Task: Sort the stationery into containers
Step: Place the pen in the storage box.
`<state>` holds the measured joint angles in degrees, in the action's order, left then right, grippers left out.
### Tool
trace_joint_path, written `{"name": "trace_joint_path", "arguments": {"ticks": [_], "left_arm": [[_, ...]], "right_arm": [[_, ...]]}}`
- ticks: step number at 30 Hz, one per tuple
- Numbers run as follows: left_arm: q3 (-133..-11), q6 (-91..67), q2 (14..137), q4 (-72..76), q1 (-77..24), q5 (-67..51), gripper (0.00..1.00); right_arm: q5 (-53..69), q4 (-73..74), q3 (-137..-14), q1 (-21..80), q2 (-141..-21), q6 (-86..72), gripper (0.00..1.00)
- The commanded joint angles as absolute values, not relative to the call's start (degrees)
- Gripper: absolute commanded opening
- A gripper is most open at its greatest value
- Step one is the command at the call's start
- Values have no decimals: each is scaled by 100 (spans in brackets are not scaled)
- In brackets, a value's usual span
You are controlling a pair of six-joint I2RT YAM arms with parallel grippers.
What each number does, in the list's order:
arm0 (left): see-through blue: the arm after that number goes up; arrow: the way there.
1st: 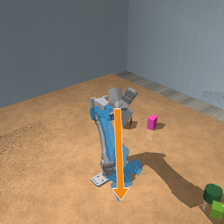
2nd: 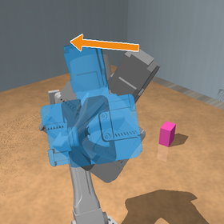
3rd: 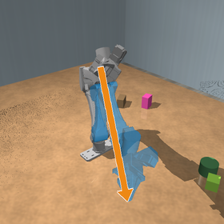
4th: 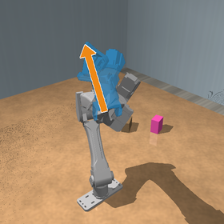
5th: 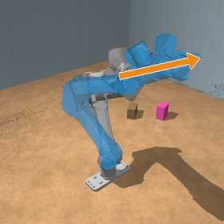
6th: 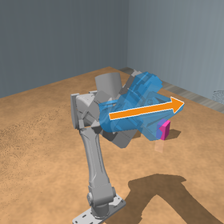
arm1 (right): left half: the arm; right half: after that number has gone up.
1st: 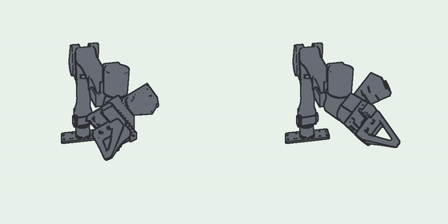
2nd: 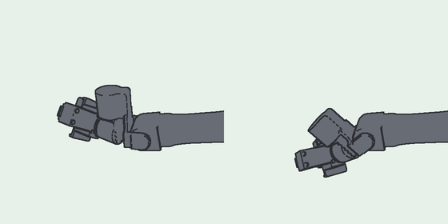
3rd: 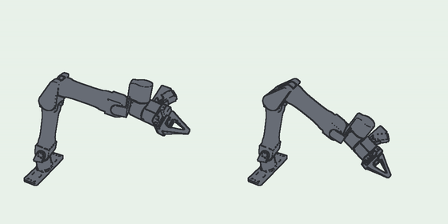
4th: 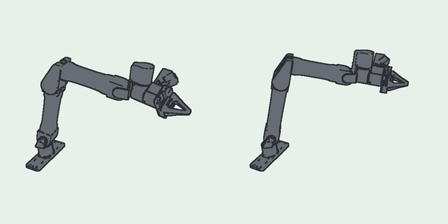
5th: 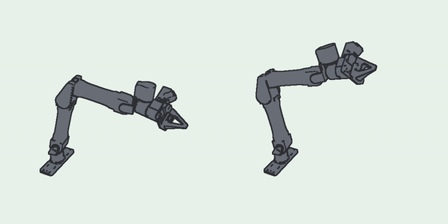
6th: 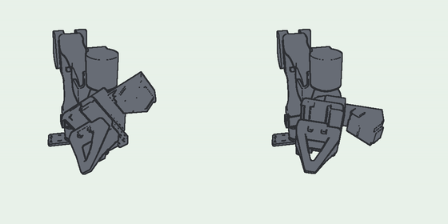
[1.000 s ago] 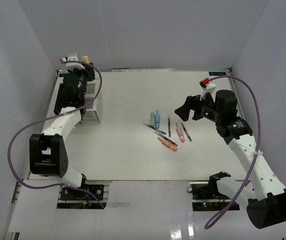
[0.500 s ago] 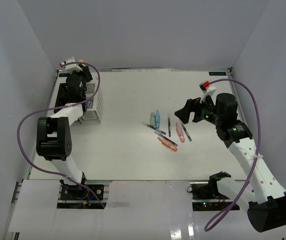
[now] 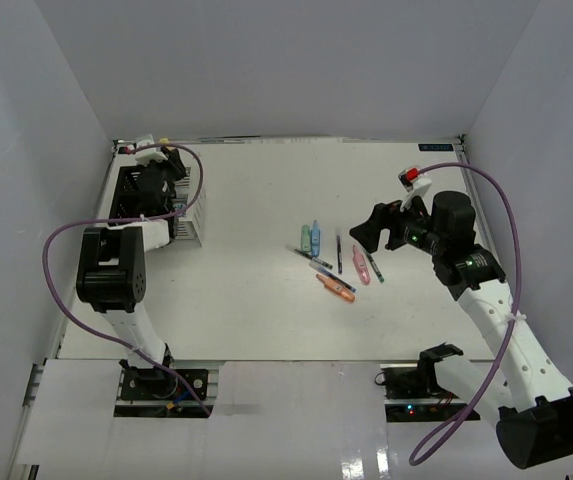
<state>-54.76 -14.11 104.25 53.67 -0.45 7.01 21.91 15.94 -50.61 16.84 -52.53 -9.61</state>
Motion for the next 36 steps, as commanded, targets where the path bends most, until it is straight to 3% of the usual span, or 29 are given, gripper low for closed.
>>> {"name": "trace_joint_path", "arguments": {"ticks": [1, 4, 8, 14, 19, 22, 28, 32, 33, 36], "left_arm": [[-5484, -1319, 10379, 5871, -26, 633, 30], [-5476, -1309, 10398, 5933, -26, 563, 40], [-5423, -1266, 10389, 5898, -35, 501, 61], [-5309, -1134, 10231, 5784, -26, 677, 75], [-5501, -958, 9590, 4515, -26, 440, 98], [-5967, -1298, 8958, 2708, -35, 141, 98], [-5679, -1616, 7262, 1092, -88, -773, 98], [-5423, -1583, 6645, 336, -623, -913, 98], [-5449, -1652, 6592, 108, -885, -905, 98], [-5554, -2151, 6548, -903, -1177, -1098, 97]], "right_arm": [[2347, 1362, -4957, 1661, -5124, -870, 90], [2355, 1371, -4913, 1661, -5080, -870, 90], [2355, 1397, -4878, 1661, -5028, -861, 90], [2347, 1485, -4816, 1670, -4922, -861, 90], [2224, 1573, -4746, 1661, -4825, -879, 90], [2022, 1670, -4685, 1661, -4825, -1028, 90], [1890, 1837, -4509, 1661, -4992, -1318, 91], [1329, 2012, -4395, 1652, -5159, -1678, 100], [1197, 2091, -4403, 1652, -5220, -1740, 95], [792, 2381, -4395, 1652, -5457, -1898, 94]]}}
